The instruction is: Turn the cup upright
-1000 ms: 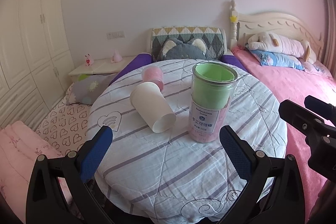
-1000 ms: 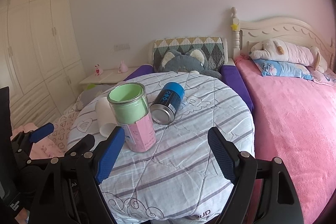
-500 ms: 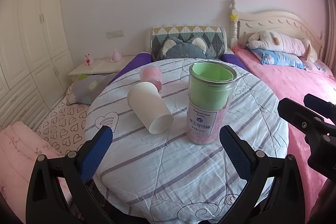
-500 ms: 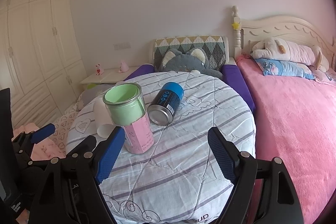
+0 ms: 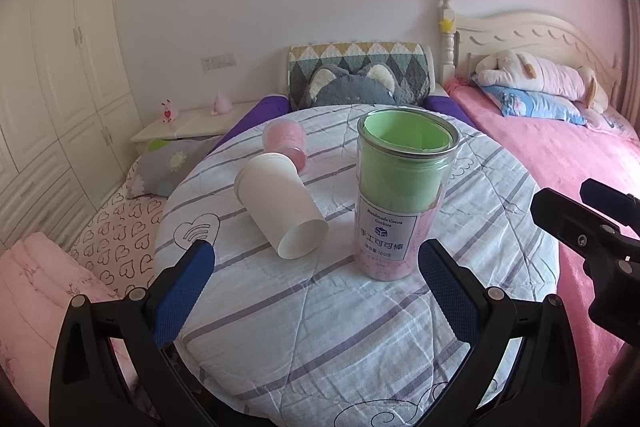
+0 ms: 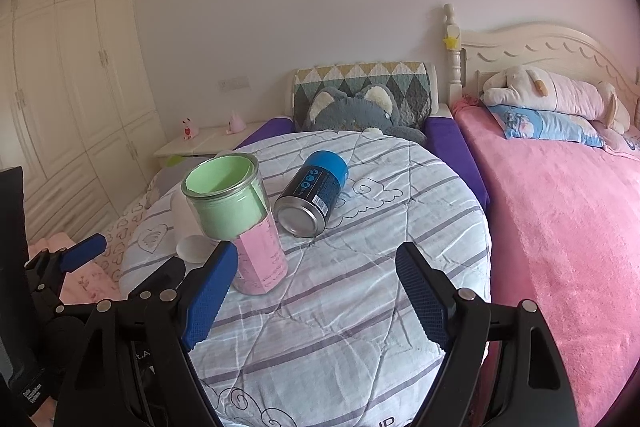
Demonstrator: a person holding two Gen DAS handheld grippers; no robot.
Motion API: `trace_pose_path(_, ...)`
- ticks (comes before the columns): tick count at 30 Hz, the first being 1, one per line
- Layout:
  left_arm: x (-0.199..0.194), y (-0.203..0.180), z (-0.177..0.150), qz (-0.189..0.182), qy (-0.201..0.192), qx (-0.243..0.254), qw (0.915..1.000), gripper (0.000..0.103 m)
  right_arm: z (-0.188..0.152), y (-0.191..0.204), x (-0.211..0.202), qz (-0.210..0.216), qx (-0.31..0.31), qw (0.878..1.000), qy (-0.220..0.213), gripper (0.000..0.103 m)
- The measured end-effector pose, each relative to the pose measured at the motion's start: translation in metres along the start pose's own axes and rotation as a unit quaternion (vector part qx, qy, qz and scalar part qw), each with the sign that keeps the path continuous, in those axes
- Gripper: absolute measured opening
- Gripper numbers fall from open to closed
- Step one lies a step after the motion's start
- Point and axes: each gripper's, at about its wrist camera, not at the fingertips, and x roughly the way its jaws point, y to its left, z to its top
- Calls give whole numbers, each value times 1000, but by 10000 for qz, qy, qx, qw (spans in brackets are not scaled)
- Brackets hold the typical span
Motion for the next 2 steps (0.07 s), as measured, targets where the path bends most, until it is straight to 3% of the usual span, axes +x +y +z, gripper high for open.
trace_pose_path(2, 4, -3, 1, 2, 35, 61, 10000, 103, 0, -1, 3, 5, -1, 10000, 29, 83)
